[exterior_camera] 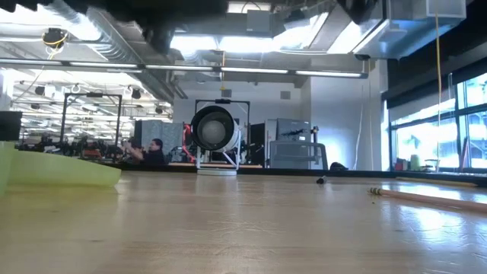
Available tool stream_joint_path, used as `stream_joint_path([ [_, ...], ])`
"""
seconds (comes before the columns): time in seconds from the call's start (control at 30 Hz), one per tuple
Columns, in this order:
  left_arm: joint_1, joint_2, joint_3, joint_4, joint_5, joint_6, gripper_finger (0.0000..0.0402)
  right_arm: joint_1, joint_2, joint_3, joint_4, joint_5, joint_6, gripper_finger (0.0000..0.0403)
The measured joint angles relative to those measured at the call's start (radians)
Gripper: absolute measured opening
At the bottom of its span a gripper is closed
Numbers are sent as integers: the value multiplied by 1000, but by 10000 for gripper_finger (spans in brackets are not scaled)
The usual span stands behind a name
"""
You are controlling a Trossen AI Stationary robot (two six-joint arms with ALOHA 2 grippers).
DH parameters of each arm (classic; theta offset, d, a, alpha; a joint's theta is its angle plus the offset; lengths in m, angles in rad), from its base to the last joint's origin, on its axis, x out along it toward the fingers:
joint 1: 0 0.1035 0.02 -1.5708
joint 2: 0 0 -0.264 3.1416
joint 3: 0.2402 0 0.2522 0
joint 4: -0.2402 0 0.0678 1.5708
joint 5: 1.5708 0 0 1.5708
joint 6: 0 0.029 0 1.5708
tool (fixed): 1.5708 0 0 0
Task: Pick & place school supplies into a supply box
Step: Put the black pen into the yellow supply box
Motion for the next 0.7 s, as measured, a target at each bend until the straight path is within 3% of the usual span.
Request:
stream_joint_path([
  [0.13,-1,0,-6,132,32,110,54,14,36,0,107,14,-78,42],
  [0.3,4,0,-6,144,74,123,74,15,84,0,225,-13,-147,43],
  [0.7,5,0,-6,137,44,69,190,15,89,0,244,-19,-152,44],
])
